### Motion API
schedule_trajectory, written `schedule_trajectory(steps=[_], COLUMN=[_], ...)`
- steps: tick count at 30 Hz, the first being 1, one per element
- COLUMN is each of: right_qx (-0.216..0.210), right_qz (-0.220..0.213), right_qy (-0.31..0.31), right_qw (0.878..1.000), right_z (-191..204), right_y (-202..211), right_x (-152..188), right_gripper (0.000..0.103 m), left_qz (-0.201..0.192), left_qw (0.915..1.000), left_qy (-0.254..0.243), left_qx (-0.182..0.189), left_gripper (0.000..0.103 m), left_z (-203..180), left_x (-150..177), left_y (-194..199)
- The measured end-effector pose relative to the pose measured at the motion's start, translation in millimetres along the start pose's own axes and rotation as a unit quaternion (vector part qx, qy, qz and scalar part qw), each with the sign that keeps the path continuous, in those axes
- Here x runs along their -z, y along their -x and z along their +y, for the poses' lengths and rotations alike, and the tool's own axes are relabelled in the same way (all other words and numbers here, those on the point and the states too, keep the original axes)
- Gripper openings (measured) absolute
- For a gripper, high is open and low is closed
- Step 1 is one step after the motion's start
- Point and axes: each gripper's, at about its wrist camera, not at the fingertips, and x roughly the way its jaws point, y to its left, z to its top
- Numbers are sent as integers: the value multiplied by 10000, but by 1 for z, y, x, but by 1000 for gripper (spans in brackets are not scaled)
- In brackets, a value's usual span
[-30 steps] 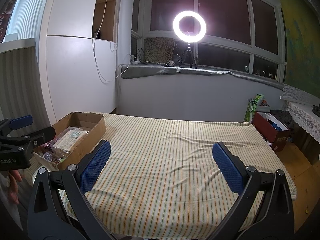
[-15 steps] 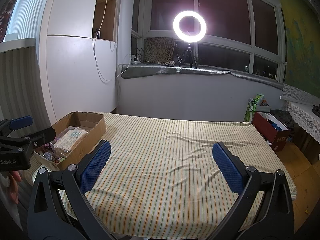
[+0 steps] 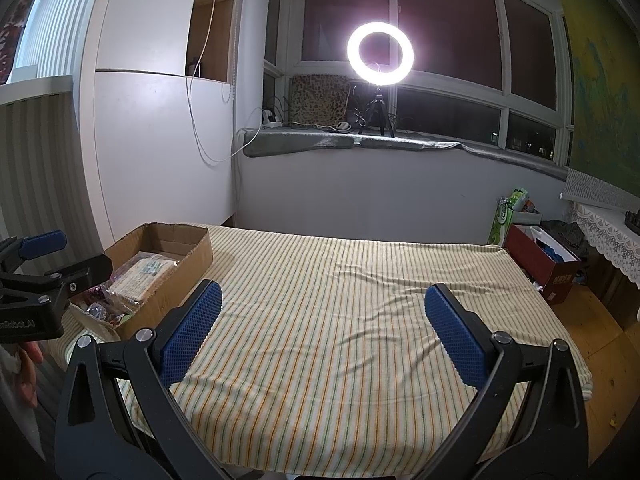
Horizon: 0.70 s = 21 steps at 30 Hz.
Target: Organize snacks
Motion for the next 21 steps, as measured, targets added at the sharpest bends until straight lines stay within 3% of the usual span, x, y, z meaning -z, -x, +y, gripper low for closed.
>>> schedule_trajectory(steps=[21], right_qx=[-29], right_qz=[72], right_qy=[-3], right_qw=[10000], right_z=[-2], right_y=[-4], right_x=[4], right_gripper=[103], left_qz=[19], left_qw=[9999], left_qy=[-143], left_qx=[-90], left_gripper=[102], left_z=[-9], left_x=[2], left_y=[-3])
